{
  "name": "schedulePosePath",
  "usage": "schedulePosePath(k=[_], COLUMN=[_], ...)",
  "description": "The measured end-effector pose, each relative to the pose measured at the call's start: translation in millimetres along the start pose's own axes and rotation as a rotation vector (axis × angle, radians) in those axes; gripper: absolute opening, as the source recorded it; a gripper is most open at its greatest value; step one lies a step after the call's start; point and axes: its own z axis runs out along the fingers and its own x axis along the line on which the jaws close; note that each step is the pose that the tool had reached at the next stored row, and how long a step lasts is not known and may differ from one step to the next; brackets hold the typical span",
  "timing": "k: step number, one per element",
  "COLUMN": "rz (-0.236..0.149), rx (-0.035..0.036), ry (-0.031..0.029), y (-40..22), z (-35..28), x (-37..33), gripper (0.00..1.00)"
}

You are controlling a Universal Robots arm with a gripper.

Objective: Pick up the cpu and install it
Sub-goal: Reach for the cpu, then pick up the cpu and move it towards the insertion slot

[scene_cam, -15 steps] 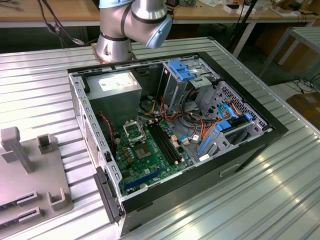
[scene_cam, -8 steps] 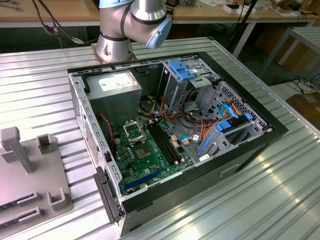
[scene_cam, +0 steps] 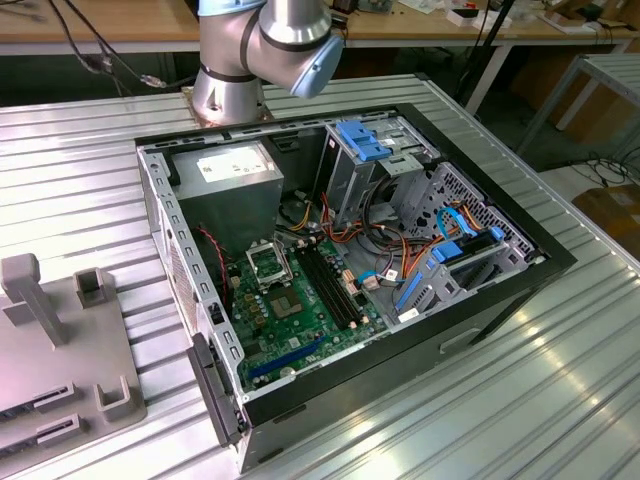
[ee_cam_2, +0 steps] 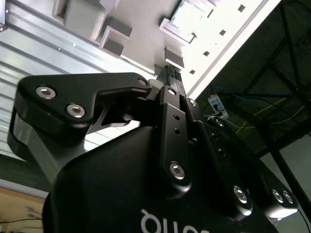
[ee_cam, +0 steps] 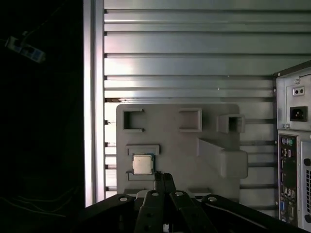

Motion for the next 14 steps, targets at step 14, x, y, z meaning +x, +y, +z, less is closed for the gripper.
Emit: schedulePosePath(k=[14], rz=[0.0], rx=[-0.0001], ry=[0.0004], y=[-0.2], z=[1.7], x=[8.3], gripper=[0.11])
